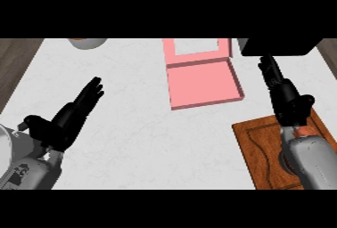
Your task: Pick the sweet potato from the cutting board and place it in the cardboard box
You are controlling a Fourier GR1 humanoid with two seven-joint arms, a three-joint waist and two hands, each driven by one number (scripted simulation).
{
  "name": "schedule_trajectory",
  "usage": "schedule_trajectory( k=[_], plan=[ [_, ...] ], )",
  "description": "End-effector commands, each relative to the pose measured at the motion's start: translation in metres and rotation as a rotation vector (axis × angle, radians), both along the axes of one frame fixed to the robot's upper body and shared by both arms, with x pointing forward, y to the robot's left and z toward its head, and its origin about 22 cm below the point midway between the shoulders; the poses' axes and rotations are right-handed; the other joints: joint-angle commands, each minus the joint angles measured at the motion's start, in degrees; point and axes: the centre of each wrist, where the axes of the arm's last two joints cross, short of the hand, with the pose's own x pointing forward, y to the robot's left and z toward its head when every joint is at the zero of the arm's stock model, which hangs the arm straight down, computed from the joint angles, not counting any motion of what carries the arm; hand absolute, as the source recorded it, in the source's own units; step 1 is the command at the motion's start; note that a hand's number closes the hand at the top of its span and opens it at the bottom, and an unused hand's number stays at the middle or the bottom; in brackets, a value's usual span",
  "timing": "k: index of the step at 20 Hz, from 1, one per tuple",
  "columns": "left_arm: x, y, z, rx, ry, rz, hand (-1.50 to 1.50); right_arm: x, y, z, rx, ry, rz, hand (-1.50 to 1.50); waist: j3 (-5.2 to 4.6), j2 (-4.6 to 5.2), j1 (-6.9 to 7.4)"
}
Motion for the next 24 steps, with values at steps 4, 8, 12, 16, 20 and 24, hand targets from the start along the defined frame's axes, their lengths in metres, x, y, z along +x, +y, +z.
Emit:
schedule_trajectory(
  k=[4, 8, 12, 16, 20, 24],
  plan=[
    [-0.009, 0.032, -0.014, 0.184, 0.009, 0.216, 0.0, 0.005, -0.045, 0.037, 0.209, -0.131, 0.326, -1.5, -0.76, -0.44, 0.75],
    [-0.014, 0.05, -0.021, 0.241, 0.036, 0.312, 0.0, -0.007, -0.114, 0.029, -0.36, -0.059, 0.151, 1.5, -0.94, 0.37, 1.16],
    [-0.021, 0.028, -0.025, 0.238, 0.032, 0.329, 0.0, -0.027, -0.172, -0.033, 0.195, -0.088, 0.046, -1.5, -0.66, 0.31, 1.3],
    [-0.019, 0.023, -0.023, 0.249, 0.035, 0.321, 0.0, -0.024, -0.213, -0.024, 0.066, -0.057, 0.173, -1.5, -0.84, 0.2, 1.72],
    [-0.028, 0.025, -0.035, 0.244, 0.027, 0.318, 0.0, -0.025, -0.234, 0.024, -0.291, -0.002, 0.274, -1.5, -0.96, 0.3, 2.19],
    [-0.021, 0.026, -0.03, 0.264, 0.024, 0.332, 0.0, -0.028, -0.256, 0.063, -0.517, 0.098, 0.36, -1.5, -0.98, 0.34, 1.9]
  ],
)
